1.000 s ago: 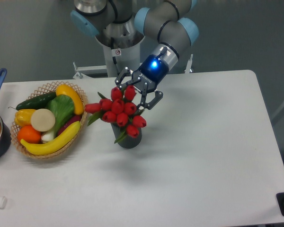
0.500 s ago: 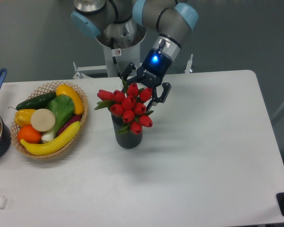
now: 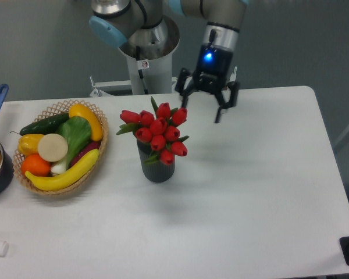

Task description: Insert the flowers into the vase

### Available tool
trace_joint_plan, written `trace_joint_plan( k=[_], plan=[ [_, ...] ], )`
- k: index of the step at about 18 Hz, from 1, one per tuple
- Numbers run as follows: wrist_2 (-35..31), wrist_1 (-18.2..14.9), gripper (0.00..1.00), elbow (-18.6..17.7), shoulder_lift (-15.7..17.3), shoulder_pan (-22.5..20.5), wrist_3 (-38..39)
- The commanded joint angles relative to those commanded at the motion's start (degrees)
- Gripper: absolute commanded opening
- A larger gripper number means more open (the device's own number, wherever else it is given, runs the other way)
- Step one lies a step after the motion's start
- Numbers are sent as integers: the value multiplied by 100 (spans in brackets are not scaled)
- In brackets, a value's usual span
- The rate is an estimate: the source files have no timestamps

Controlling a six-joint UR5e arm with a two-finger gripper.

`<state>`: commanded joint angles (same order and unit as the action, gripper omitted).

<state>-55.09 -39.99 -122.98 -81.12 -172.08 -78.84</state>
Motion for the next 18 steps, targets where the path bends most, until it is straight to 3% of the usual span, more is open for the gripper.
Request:
trace_joint_plan(
  k=[2, 4, 10, 13, 15, 18],
  plan=[
    [-439, -297, 100, 421, -35, -27, 0],
    [-914, -885, 100, 922, -149, -18, -96],
    [-2004, -3178, 100, 2609, -491, -36, -1132],
    [-2777, -3997, 100, 3401, -905, -36, -1528],
    [-2911, -4315, 100, 3674, -1080, -123, -1844],
    [-2858, -4307, 100, 3772, -1116, -352, -2171]
  ],
)
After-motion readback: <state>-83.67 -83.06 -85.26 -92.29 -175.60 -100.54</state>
